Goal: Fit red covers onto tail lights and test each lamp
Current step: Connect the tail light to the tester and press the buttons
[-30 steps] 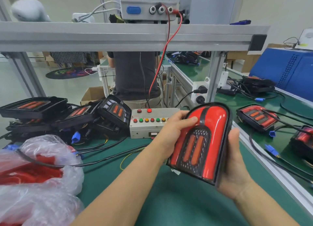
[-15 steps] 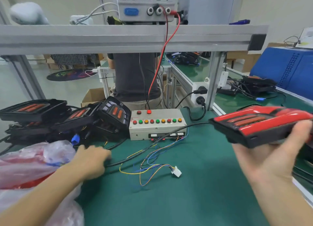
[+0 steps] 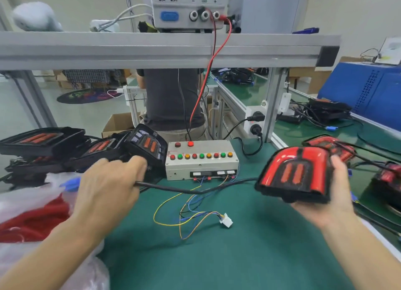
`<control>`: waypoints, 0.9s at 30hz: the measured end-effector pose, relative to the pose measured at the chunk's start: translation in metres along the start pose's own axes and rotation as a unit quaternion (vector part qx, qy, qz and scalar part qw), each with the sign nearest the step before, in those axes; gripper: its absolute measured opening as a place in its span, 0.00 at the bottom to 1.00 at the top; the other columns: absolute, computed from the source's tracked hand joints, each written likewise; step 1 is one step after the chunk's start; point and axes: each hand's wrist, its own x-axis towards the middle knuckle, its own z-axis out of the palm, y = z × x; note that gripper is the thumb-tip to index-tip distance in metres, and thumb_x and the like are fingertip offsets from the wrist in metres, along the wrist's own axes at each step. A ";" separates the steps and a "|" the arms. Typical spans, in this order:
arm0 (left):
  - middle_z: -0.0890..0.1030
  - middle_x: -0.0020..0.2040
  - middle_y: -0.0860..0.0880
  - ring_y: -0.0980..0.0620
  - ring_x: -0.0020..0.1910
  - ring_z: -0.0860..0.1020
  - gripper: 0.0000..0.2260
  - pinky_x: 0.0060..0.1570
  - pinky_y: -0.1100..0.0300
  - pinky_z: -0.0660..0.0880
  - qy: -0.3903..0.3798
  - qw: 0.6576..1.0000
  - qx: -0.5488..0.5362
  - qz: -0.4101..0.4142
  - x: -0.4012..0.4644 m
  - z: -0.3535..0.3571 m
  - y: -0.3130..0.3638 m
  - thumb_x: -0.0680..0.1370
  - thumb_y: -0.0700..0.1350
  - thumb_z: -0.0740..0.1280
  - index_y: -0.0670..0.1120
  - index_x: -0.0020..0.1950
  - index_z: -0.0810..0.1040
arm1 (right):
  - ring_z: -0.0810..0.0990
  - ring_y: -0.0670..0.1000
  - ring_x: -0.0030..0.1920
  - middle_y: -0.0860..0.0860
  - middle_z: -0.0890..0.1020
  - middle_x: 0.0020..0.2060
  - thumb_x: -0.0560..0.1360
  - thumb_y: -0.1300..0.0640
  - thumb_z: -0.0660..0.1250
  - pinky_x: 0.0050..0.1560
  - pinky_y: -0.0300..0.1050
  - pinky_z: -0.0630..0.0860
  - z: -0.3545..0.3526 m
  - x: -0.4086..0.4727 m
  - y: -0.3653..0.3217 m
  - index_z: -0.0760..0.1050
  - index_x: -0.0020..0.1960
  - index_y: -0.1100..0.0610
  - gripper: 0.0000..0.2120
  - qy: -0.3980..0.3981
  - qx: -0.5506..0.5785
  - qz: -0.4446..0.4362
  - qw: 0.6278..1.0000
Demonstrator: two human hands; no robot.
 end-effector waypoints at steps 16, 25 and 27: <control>0.76 0.33 0.45 0.44 0.27 0.76 0.13 0.19 0.58 0.67 -0.044 0.993 -0.045 0.102 0.023 0.032 0.081 0.59 0.31 0.76 0.41 0.38 0.78 | 0.76 0.56 0.61 0.55 0.80 0.62 0.79 0.52 0.63 0.60 0.48 0.70 -0.014 0.037 0.002 0.78 0.62 0.57 0.15 0.119 -0.732 -0.097 0.664; 0.80 0.46 0.42 0.42 0.46 0.76 0.10 0.52 0.51 0.73 0.039 0.936 -0.139 0.321 0.021 0.029 0.108 0.75 0.33 0.59 0.39 0.47 0.79 | 0.84 0.48 0.49 0.53 0.86 0.51 0.81 0.52 0.60 0.52 0.40 0.79 0.096 -0.011 0.030 0.80 0.55 0.59 0.14 -0.216 -0.304 0.061 0.926; 0.80 0.46 0.41 0.41 0.46 0.77 0.10 0.50 0.48 0.74 0.020 0.931 -0.145 0.333 0.024 0.031 0.113 0.75 0.33 0.59 0.38 0.46 0.80 | 0.84 0.46 0.47 0.53 0.86 0.49 0.81 0.54 0.61 0.47 0.37 0.81 0.105 -0.012 0.032 0.79 0.54 0.60 0.12 -0.220 -0.268 0.074 0.935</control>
